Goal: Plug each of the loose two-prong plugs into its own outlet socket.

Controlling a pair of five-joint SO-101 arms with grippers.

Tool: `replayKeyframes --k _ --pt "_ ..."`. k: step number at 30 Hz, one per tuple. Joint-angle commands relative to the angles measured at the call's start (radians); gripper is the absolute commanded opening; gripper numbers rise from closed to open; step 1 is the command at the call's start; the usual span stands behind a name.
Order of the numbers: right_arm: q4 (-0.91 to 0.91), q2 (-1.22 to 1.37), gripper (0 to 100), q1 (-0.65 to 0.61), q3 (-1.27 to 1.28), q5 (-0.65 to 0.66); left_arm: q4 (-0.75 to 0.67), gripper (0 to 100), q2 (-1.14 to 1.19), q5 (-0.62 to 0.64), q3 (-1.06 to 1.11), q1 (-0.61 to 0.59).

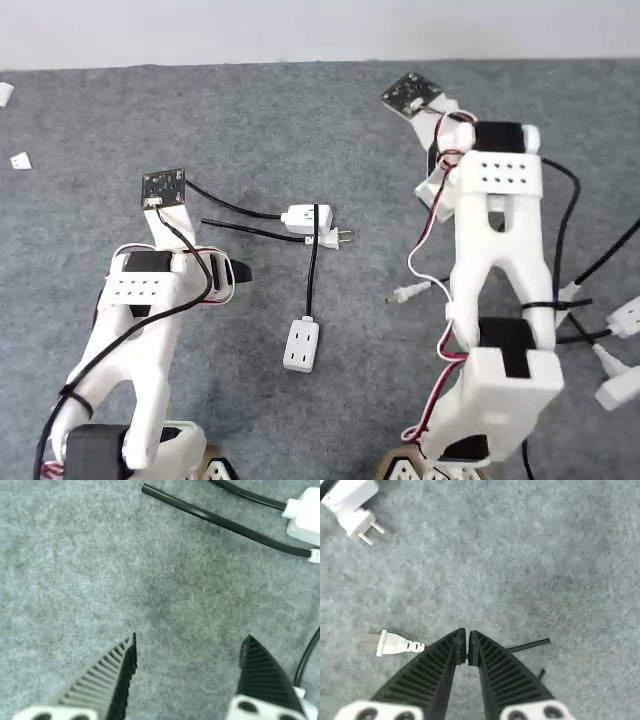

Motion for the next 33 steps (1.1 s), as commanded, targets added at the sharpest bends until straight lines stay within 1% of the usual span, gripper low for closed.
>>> replayKeyframes --k 1,2,3,7,8,11,13,15,18,22,25,30,33 --pt "0.036 0.013 10.5 0.007 -0.104 -0.043 -0.015 31 -0.012 -0.009 -0.022 -0.006" --pt "0.062 0.019 12.4 0.004 -0.114 -0.109 -0.015 31 -0.012 -0.009 -0.022 -0.006" --pt "0.087 0.019 12.3 0.002 -0.12 -0.21 -0.015 31 -0.012 -0.009 -0.022 -0.006" --pt "0.17 0.007 4.6 0.005 -0.112 -0.701 -0.015 31 -0.012 -0.009 -0.022 -0.006" --pt "0.183 0.007 4.2 0.007 -0.094 -0.776 -0.015 31 -0.012 -0.009 -0.022 -0.006" --pt "0.185 -0.007 5.8 -0.012 -0.017 -0.865 -0.015 31 -0.012 -0.009 -0.022 -0.008" --pt "0.185 -0.021 6.1 -0.033 0.037 -0.901 -0.015 31 -0.012 -0.009 -0.022 -0.008" --pt "0.148 -0.038 6.0 -0.051 0.121 -0.916 -0.015 31 -0.012 -0.009 -0.022 -0.008" --pt "0.016 -0.073 3.0 -0.053 0.304 -0.945 -0.015 31 -0.012 -0.009 -0.022 -0.008" --pt "-0.163 -0.15 2.4 -0.048 0.56 -0.944 -0.015 31 -0.012 -0.009 -0.022 -0.008" --pt "-0.225 -0.237 2.4 -0.048 0.695 -0.939 -0.015 31 -0.012 -0.009 -0.022 -0.008" --pt "-0.328 -0.306 2.4 -0.047 0.859 -0.875 -0.015 31 -0.012 -0.009 -0.022 -0.008" --pt "-0.341 -0.315 2.4 -0.025 0.876 -0.875 -0.015 31 -0.012 -0.009 -0.022 -0.008"
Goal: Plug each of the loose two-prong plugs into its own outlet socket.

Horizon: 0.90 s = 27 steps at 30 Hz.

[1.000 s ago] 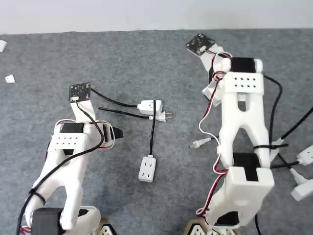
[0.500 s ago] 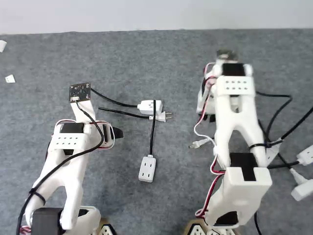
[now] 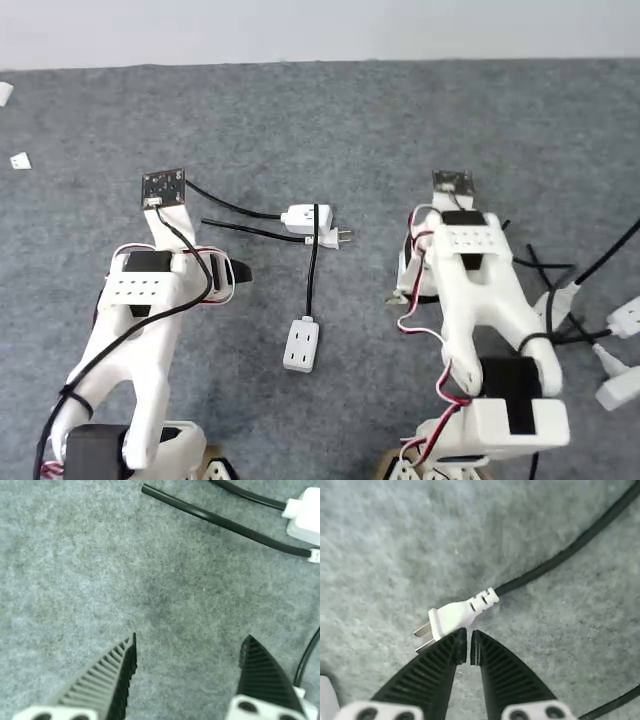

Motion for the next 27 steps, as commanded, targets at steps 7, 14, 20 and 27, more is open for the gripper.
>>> replayKeyframes --k 7,14,20,27 --pt "-0.073 -0.189 2.3 -0.012 -0.026 -0.041 -0.014 31 -0.014 -0.009 -0.022 -0.008" --pt "-0.142 -0.054 2.3 -0.027 -0.021 -0.044 -0.014 31 -0.014 -0.009 -0.022 -0.008" --pt "-0.082 0.024 1.7 0.025 -0.044 0.015 -0.014 31 -0.014 -0.009 -0.022 -0.008" --pt "-0.09 -0.16 0.8 0.039 0.107 0.021 -0.014 31 -0.014 -0.009 -0.022 -0.008"
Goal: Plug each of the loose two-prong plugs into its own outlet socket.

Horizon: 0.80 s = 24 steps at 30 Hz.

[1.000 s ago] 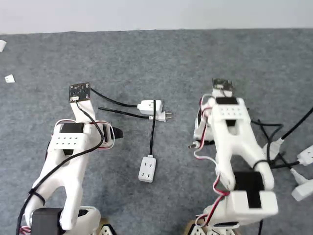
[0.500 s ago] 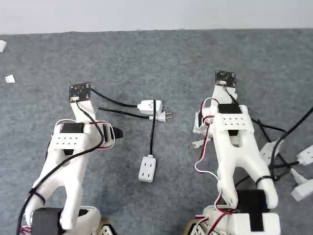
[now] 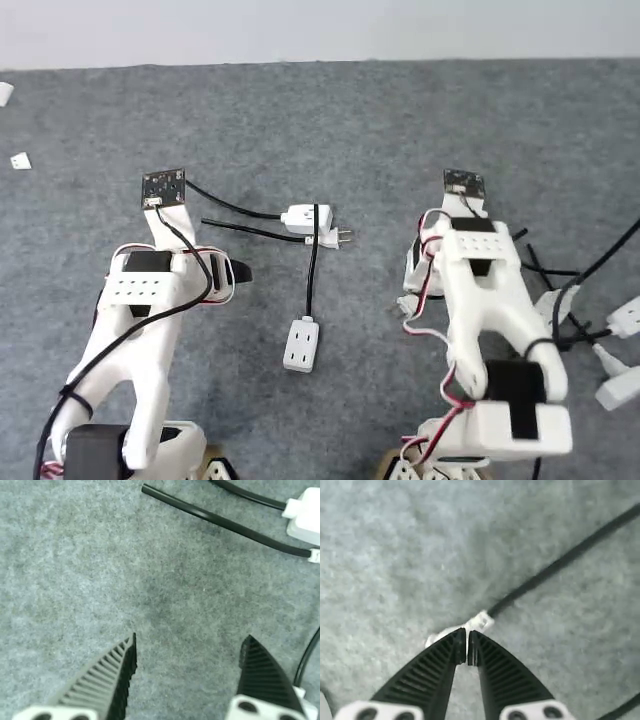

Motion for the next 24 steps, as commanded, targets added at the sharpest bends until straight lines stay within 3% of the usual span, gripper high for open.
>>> replayKeyframes --k 1,5,10,24 --pt "-0.027 -0.142 0.8 0.008 0.074 0.017 -0.014 31 -0.014 -0.009 -0.022 -0.008" --pt "-0.056 -0.262 1.7 0.018 0.123 0.003 -0.014 31 -0.014 -0.009 -0.022 -0.008" --pt "-0.044 -0.288 17.0 0.01 0.147 -0.13 -0.014 31 -0.014 -0.009 -0.022 -0.008" --pt "-0.03 0.056 13.0 -0.001 -0.083 -0.203 -0.014 31 -0.014 -0.009 -0.024 -0.008"
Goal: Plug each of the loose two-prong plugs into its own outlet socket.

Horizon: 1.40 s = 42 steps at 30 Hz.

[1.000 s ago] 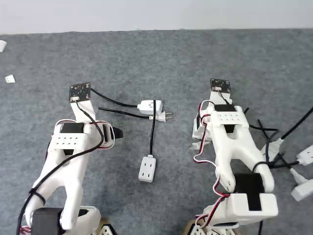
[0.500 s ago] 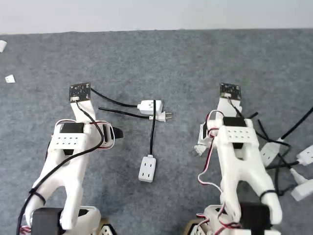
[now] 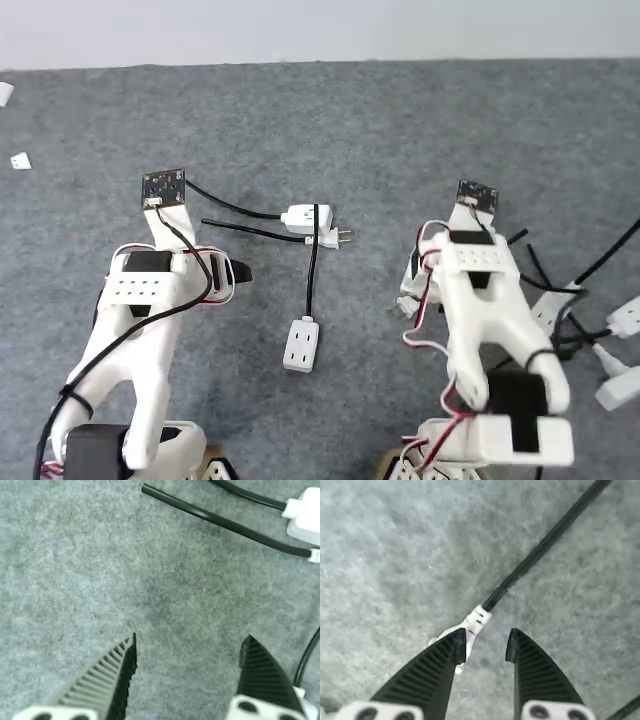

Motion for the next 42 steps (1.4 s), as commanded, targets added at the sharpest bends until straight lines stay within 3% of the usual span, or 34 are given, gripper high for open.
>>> replayKeyframes --k 1,19,30,35,42 --pt "0.027 0.056 13.0 -0.004 -0.126 -0.014 -0.014 31 -0.014 -0.009 -0.024 -0.008" --pt "-0.005 0.131 12.5 -0.005 -0.17 -0.038 -0.014 31 -0.014 -0.009 -0.024 -0.008" --pt "0.038 0.191 0.8 -0.005 -0.232 -0.034 -0.014 31 -0.012 -0.009 -0.024 -0.008" --pt "0.036 0.148 0.8 -0.01 -0.236 0.003 -0.014 31 -0.012 -0.009 -0.024 -0.008" --pt "0.035 0.03 0.8 -0.197 -0.233 0.42 -0.015 31 -0.012 -0.009 -0.024 -0.008"
